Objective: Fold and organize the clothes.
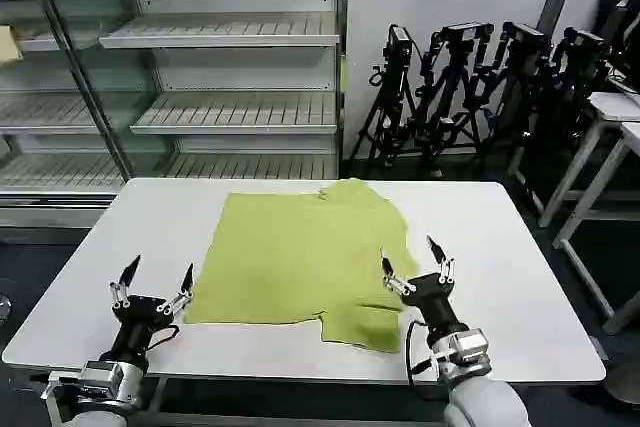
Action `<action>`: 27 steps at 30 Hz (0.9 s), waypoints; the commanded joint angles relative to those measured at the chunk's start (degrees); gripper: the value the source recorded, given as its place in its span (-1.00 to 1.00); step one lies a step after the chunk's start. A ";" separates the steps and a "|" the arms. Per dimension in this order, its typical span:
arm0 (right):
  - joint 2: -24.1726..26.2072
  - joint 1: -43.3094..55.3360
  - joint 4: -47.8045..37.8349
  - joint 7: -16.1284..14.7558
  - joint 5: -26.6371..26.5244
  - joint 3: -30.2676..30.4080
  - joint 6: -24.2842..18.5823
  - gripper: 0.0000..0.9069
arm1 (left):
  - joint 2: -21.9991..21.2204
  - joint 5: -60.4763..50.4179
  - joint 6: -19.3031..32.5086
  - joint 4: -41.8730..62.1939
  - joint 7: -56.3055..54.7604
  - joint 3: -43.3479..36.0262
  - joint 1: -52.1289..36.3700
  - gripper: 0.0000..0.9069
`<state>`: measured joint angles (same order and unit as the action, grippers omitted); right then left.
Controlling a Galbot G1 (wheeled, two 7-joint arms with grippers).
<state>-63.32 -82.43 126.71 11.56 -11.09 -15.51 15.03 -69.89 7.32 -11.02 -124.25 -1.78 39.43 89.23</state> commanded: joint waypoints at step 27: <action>0.01 -9.43 0.77 4.94 -3.63 3.38 10.79 1.00 | 3.20 19.34 -22.02 4.03 -0.55 -0.68 -1.13 1.00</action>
<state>-63.39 -90.93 127.56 16.27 -14.60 -12.44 24.49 -66.75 23.90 -31.19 -121.18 -1.10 39.02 88.69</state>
